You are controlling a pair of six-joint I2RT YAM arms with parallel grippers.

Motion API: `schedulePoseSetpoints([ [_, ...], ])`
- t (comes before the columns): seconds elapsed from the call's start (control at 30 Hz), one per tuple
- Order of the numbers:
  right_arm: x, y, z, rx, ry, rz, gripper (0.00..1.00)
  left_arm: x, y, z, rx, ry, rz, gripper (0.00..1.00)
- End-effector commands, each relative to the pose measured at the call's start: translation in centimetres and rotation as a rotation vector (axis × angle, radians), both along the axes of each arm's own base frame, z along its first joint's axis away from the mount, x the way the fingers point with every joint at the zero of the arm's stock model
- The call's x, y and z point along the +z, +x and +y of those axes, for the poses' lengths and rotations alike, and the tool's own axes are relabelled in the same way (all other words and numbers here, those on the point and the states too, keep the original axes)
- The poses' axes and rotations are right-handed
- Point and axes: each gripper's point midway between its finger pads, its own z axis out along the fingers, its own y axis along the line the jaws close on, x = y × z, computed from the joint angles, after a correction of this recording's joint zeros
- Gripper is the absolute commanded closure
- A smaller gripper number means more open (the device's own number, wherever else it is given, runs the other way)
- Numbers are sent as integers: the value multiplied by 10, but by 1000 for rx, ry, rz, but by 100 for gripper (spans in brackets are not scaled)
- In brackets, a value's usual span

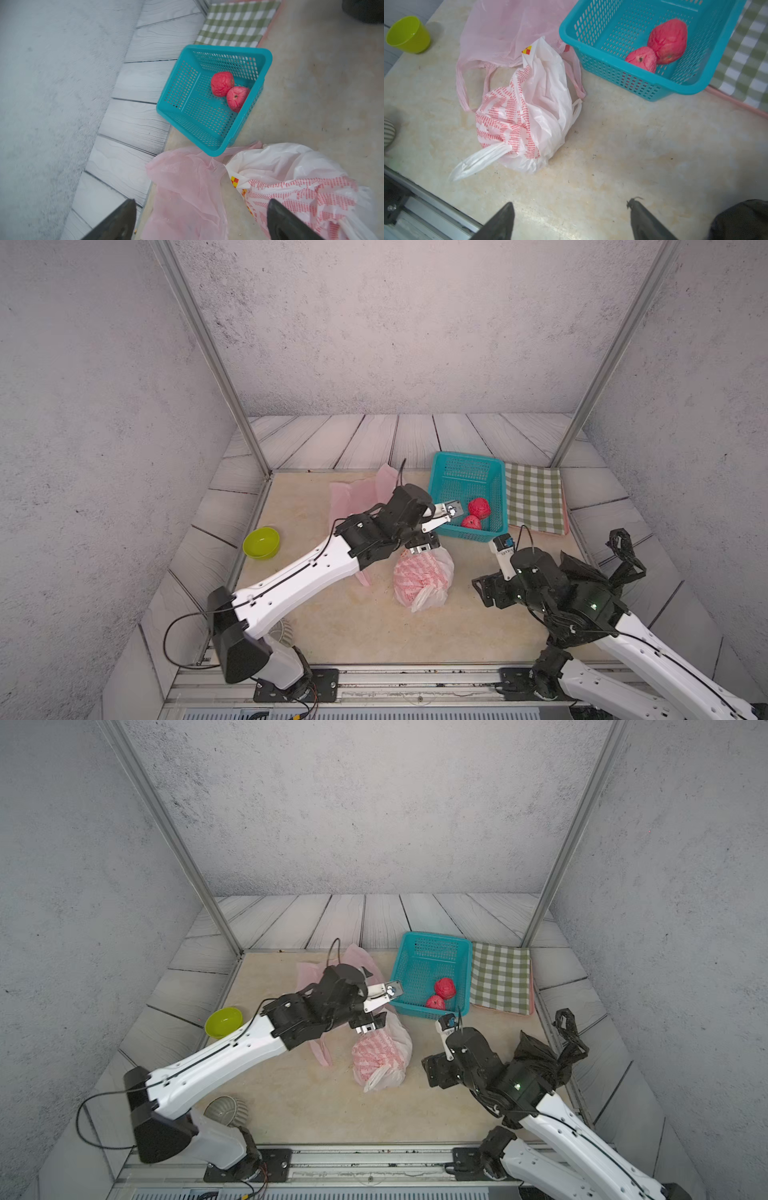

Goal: Untie the knot of a plastic bag & take out the apple
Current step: Place the plastic bag at the center of the board, then adjust the plastic bag at the center of the board.

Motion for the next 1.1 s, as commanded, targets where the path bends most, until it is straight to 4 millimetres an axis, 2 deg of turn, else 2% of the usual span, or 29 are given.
schedulePoseSetpoints([
  [0.0,-4,22,26,25,7,-5,6,-14,-25,14,62,-230,214,1],
  [0.1,-23,41,45,38,-41,45,6,-29,-41,32,82,-335,359,7],
  [0.23,-49,60,64,49,-85,97,6,-64,-74,31,35,-390,576,31],
  [0.33,-61,67,75,59,-90,122,6,-92,-92,28,39,-446,712,32],
  [0.43,-70,73,86,68,-68,146,7,-125,-94,32,111,-481,779,32],
  [0.57,-81,73,99,73,-19,195,11,-158,-82,42,246,-486,776,32],
  [0.7,-81,63,105,74,53,234,16,-184,-60,58,378,-420,713,30],
  [0.8,-73,49,109,77,160,256,18,-196,-42,61,429,-395,711,30],
  [0.93,-70,22,116,85,313,325,20,-211,-15,59,488,-350,711,31],
  [1.07,-65,4,125,98,425,361,21,-207,10,49,492,-304,706,32],
])
